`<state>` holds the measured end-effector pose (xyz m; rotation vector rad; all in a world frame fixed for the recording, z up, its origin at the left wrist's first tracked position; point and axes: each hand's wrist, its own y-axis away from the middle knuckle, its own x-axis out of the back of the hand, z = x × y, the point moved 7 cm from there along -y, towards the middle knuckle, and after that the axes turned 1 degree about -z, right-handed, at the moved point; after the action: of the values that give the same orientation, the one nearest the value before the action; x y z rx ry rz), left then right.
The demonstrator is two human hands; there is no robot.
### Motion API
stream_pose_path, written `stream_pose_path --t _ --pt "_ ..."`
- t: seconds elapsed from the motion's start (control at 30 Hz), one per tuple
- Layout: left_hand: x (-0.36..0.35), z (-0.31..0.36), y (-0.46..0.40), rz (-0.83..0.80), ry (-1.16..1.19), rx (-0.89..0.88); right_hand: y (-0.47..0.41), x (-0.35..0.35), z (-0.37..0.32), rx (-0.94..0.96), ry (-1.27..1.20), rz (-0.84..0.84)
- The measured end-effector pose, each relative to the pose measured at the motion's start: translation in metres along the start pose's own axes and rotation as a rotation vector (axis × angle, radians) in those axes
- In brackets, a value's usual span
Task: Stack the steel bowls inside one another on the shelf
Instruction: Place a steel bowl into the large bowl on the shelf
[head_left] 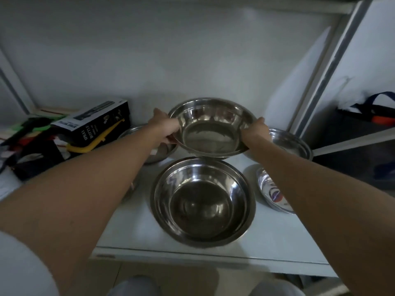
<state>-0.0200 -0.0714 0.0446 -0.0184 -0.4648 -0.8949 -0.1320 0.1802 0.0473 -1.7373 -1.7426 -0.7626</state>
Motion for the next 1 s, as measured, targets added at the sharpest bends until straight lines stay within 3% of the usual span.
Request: stream_pose_path --t 0.2,0.37,0.63,0.87,1.0 --pt "0.007 -0.039 0.059 -0.267 -0.224 0.199 0.045 0.000 0.021 0.038 0.162 -0.097" --pt "0.013 -0.069 0.075 -0.266 -0.384 0.233 0.070 -0.007 0.040 0.074 0.250 -0.150" --pt "0.013 -0.086 0.089 -0.395 -0.762 0.270 0.091 -0.006 0.051 0.173 0.443 -0.190" --pt "0.010 -0.098 0.087 -0.444 -0.870 0.249 0.091 -0.020 0.056 0.194 0.567 -0.259" --pt "0.014 -0.099 0.082 -0.485 -1.000 0.323 0.084 -0.019 0.040 0.249 0.728 -0.192"
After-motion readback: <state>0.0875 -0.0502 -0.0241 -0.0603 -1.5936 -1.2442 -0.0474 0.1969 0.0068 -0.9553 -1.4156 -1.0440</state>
